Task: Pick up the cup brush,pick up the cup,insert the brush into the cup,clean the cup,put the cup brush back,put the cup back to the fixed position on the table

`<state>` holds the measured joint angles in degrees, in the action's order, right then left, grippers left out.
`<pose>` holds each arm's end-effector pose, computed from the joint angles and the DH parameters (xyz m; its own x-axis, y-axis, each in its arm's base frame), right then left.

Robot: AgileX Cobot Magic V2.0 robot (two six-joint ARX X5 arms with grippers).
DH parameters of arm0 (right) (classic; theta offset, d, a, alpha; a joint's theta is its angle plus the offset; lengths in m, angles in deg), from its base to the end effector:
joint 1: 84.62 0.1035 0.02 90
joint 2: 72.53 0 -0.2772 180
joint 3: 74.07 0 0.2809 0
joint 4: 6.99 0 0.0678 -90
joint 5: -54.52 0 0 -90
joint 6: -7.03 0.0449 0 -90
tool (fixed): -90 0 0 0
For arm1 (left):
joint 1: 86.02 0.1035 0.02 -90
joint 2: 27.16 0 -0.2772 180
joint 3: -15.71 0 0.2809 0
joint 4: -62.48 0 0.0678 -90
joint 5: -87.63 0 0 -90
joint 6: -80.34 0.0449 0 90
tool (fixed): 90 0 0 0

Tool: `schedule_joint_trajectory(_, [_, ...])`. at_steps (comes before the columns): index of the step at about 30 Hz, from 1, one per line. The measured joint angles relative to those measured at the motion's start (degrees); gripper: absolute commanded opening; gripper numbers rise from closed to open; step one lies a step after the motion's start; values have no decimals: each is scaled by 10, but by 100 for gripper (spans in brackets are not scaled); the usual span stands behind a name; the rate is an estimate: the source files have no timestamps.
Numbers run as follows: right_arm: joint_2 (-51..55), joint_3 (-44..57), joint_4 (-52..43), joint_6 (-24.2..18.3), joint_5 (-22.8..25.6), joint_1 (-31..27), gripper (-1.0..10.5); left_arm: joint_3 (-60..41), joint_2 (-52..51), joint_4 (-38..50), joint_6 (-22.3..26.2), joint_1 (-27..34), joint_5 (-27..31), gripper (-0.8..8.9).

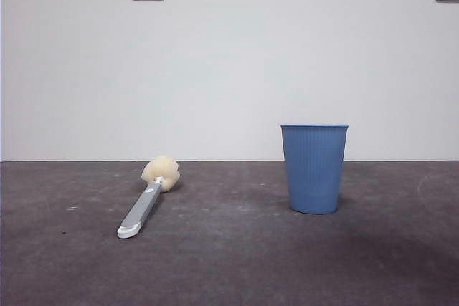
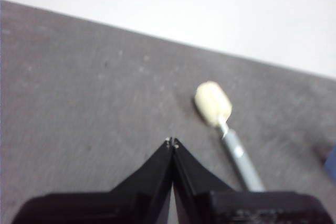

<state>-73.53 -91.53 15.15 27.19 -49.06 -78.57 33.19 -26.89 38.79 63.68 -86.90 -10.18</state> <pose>0.1213 0.0235 0.1769 0.9371 0.3354 -0.0962 -0.2804 0.8879 0.3648 0.1226 -0.0080 0.1752 0.9822 -0.1510 -0.1118 0.1116 0.9475 -0.2996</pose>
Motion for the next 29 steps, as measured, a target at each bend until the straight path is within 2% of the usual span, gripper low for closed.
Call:
schedule_joint_trajectory(6, [-51,-87,13,8,-45,0,-12,74,13,-42,-14,0,-20,-8])
schedule_joint_trajectory(11, [-128,-184,103,-8,-76,0,-12,148,56,-101,-14,0,-73,-8])
schedule_joint_trajectory(14, [-178,-249,174,-45,-105,0,-12,194,90,-147,-8,0,-113,-8])
schedule_joint_trajectory(18, [-247,-336,290,-117,-146,0,-12,259,141,-226,30,0,-176,-8])
schedule_joint_trajectory(24, [-325,-423,449,-211,-149,0,-12,336,207,-356,108,0,-249,-8])
schedule_joint_trajectory(29, [-351,-446,541,-252,-149,0,-11,380,243,-459,167,0,-260,-8])
